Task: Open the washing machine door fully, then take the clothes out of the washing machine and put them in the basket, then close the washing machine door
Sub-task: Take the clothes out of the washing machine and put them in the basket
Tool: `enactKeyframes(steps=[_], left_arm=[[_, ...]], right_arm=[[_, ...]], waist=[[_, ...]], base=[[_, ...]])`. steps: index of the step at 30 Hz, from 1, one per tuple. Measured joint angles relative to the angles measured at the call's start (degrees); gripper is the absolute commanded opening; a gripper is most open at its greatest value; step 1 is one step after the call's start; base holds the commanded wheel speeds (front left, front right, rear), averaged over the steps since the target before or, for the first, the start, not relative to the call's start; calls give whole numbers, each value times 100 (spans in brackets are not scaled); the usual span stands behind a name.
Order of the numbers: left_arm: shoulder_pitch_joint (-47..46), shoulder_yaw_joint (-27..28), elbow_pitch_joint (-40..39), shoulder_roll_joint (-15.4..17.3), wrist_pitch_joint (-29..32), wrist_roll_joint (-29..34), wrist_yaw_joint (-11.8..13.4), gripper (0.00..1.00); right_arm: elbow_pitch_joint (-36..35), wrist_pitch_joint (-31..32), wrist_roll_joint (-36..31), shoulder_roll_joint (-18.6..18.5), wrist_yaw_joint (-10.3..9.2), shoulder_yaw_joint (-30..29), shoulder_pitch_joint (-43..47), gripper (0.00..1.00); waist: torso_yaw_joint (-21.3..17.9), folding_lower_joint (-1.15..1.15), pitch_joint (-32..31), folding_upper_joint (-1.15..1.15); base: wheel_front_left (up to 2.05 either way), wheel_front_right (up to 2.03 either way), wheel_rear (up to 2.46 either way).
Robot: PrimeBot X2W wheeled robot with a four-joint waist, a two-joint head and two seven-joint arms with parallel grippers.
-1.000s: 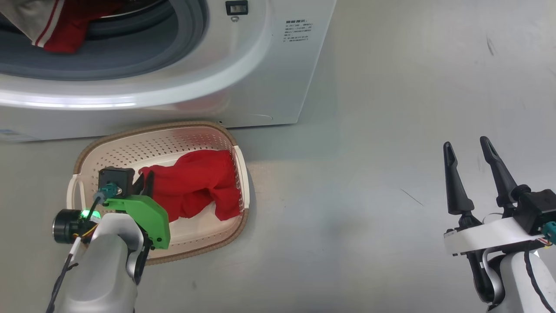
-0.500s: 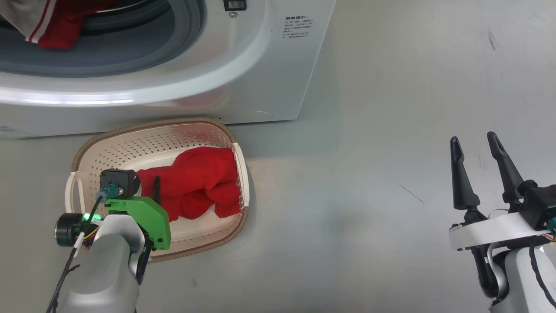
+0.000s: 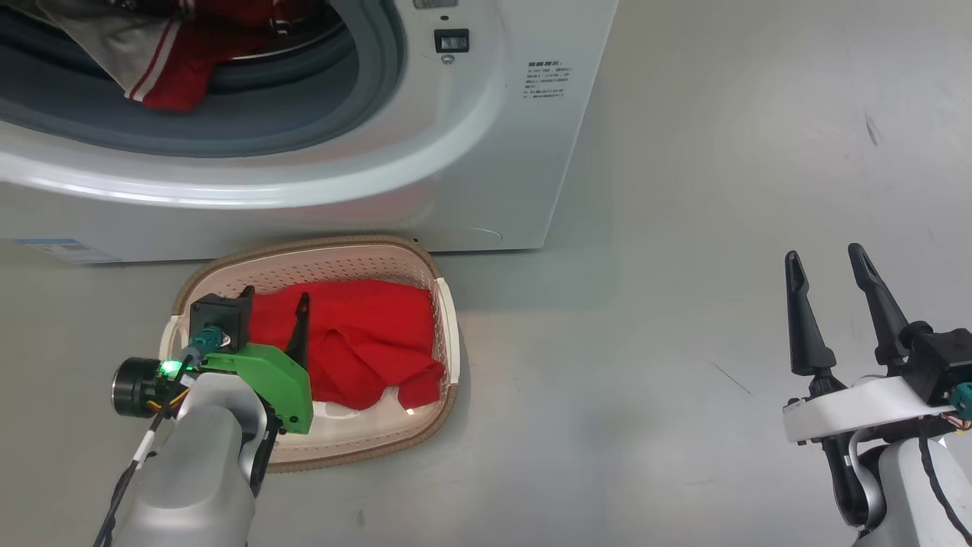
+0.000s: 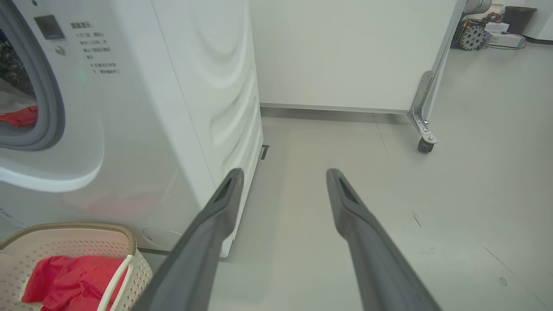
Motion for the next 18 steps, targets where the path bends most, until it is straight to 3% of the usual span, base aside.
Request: enactKeyframes(steps=[18], left_arm=[[672,85,-599,-30,-149,-114,-51,100]], right_arm=[[309,0,46,200,-5,0,336,100]], waist=[[570,-1,-1260,0]], base=[[0,0,0]])
